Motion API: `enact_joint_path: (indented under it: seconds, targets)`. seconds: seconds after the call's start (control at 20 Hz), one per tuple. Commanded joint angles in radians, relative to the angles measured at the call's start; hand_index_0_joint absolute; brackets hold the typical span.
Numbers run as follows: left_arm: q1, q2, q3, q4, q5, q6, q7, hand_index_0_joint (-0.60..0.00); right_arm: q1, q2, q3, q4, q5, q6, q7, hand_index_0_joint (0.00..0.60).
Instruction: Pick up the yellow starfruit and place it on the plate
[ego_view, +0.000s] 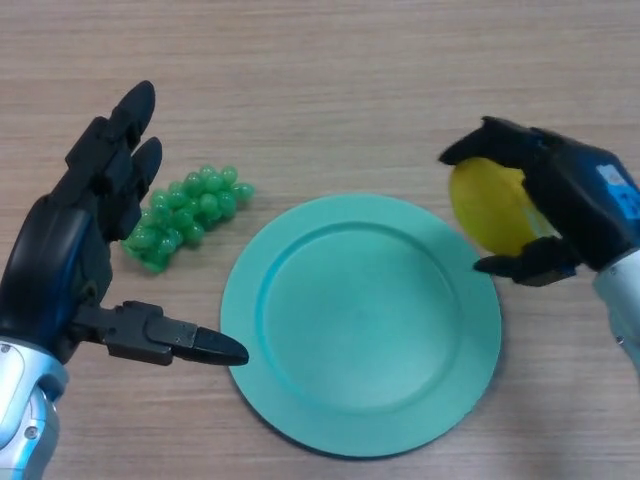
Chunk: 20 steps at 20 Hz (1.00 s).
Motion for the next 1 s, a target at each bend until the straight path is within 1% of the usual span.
enact_joint_path:
  seconds: [0.05,0.1,0.15,0.2,0.25,0.3,0.35,0.45,0.5,0.55,0.6,0.65,0.7,0.75,0.85,0.95,1.0]
  targets:
    - [-0.024,0.022,0.044,-0.047,-0.038,-0.142,0.032,0.0,0.003,0.037,0.022,-0.138,0.139,0.0,0.013,0.6]
    - [-0.023,0.025,0.05,-0.047,-0.042,-0.144,0.029,0.0,0.042,0.057,0.09,-0.206,0.224,0.09,0.03,0.6]
    - [-0.024,0.025,0.052,-0.044,-0.043,-0.148,0.029,0.0,0.059,0.062,0.118,-0.231,0.254,0.126,0.031,0.6]
    - [-0.022,0.025,0.058,-0.044,-0.049,-0.151,0.031,0.0,0.086,0.067,0.174,-0.256,0.27,0.163,0.014,0.6]
    - [-0.022,0.026,0.061,-0.047,-0.053,-0.149,0.032,0.0,0.094,0.068,0.196,-0.26,0.277,0.174,0.007,0.6]
    - [-0.025,0.029,0.064,-0.047,-0.055,-0.142,0.033,0.0,0.106,0.069,0.238,-0.253,0.318,0.183,-0.025,0.6]
    - [-0.025,0.03,0.066,-0.048,-0.056,-0.139,0.032,0.0,0.119,0.07,0.253,-0.246,0.329,0.182,-0.029,0.6]
    - [-0.018,0.027,0.066,-0.048,-0.057,-0.147,0.034,0.0,0.151,0.07,0.279,-0.258,0.339,0.249,0.007,0.6]
    - [-0.018,0.027,0.063,-0.046,-0.054,-0.149,0.032,0.0,0.161,0.07,0.281,-0.258,0.305,0.255,0.029,0.55]
    - [-0.018,0.027,0.063,-0.045,-0.054,-0.149,0.032,0.0,0.161,0.07,0.281,-0.257,0.3,0.254,0.03,0.45]
    - [-0.017,0.026,0.063,-0.043,-0.053,-0.15,0.032,0.0,0.159,0.07,0.279,-0.254,0.286,0.248,0.03,0.3]
    - [-0.016,0.026,0.062,-0.042,-0.052,-0.152,0.032,0.0,0.156,0.07,0.276,-0.253,0.271,0.242,0.028,0.2]
    - [-0.01,0.022,0.056,-0.043,-0.048,-0.156,0.033,0.0,0.147,0.07,0.27,-0.255,0.225,0.233,0.01,0.058]
    - [-0.005,0.018,0.05,-0.043,-0.042,-0.161,0.036,0.0,0.143,0.07,0.265,-0.259,0.195,0.226,-0.002,0.0]
    - [-0.001,0.012,0.038,-0.042,-0.034,-0.18,0.045,0.0,0.135,0.07,0.253,-0.284,0.187,0.235,-0.013,0.0]
    - [0.001,0.01,0.032,-0.05,-0.029,-0.18,0.05,0.0,0.122,0.07,0.233,-0.309,0.213,0.254,-0.033,0.0]
    - [-0.001,0.01,0.028,-0.053,-0.027,-0.176,0.053,0.0,0.115,0.07,0.197,-0.317,0.219,0.252,-0.044,0.0]
